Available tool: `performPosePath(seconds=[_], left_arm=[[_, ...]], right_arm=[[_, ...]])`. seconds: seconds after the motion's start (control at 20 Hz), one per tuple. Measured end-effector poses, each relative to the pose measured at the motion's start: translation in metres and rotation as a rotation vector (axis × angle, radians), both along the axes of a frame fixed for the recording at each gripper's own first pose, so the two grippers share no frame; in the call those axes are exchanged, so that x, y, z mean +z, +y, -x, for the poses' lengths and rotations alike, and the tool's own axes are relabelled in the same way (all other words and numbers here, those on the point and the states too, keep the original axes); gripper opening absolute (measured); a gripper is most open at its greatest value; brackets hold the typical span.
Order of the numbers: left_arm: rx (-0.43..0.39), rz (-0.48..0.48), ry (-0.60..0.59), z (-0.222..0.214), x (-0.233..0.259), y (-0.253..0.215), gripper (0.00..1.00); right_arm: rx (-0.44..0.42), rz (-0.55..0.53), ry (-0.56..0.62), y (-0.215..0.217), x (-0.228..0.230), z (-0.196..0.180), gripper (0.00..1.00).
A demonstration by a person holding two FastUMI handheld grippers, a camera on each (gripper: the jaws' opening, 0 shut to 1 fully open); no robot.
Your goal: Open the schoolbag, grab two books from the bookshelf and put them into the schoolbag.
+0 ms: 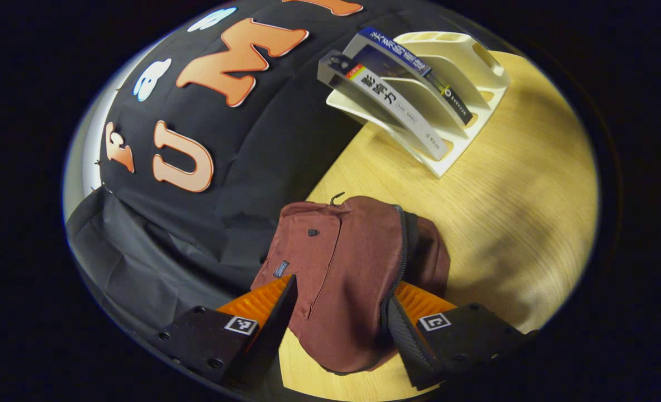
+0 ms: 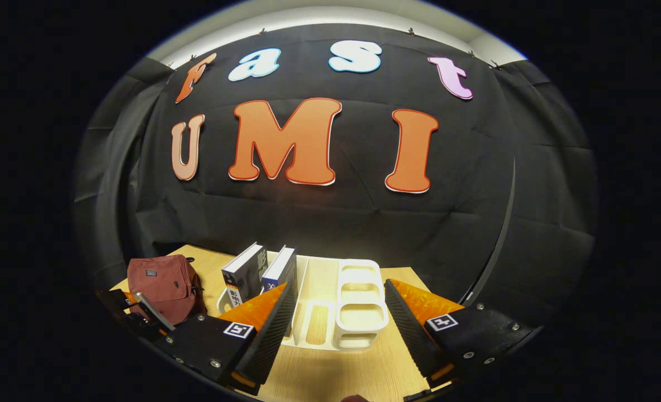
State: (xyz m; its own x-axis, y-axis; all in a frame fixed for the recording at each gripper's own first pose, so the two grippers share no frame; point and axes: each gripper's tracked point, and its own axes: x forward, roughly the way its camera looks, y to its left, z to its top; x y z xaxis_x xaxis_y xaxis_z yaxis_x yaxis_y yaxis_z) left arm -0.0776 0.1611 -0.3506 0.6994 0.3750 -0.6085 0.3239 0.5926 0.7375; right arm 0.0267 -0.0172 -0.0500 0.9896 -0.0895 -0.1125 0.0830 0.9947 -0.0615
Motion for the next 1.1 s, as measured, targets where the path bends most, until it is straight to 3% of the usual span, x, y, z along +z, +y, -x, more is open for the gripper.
performPosePath(seconds=[0.1, 0.15, 0.2, 0.25, 0.35, 0.55, 1.1], left_arm=[[-0.003, 0.019, 0.021, -0.009, -0.005, 0.001, 0.6], [-0.007, 0.029, 0.025, -0.011, -0.003, 0.002, 0.41], [-0.013, 0.037, 0.022, -0.016, 0.0, 0.002, 0.46], [-0.016, 0.045, 0.023, -0.019, 0.004, 0.003, 0.26], [-0.015, 0.082, 0.042, -0.025, 0.008, 0.005, 0.15], [-0.016, 0.142, 0.053, -0.038, 0.029, 0.012, 0.11], [0.032, 0.472, 0.239, -0.068, 0.083, 0.044, 0.05]], right_arm=[[0.011, 0.008, -0.012, 0.006, 0.007, -0.002, 0.96], [0.013, 0.018, -0.021, 0.008, 0.011, -0.002, 0.96], [0.016, 0.026, -0.027, 0.01, 0.013, -0.004, 0.96], [0.018, 0.028, -0.029, 0.012, 0.015, -0.005, 0.96], [0.022, 0.022, -0.028, 0.016, 0.017, -0.006, 0.96], [0.028, 0.036, -0.037, 0.024, 0.027, -0.014, 0.96], [0.096, 0.086, 0.083, 0.09, 0.039, -0.068, 0.96]])
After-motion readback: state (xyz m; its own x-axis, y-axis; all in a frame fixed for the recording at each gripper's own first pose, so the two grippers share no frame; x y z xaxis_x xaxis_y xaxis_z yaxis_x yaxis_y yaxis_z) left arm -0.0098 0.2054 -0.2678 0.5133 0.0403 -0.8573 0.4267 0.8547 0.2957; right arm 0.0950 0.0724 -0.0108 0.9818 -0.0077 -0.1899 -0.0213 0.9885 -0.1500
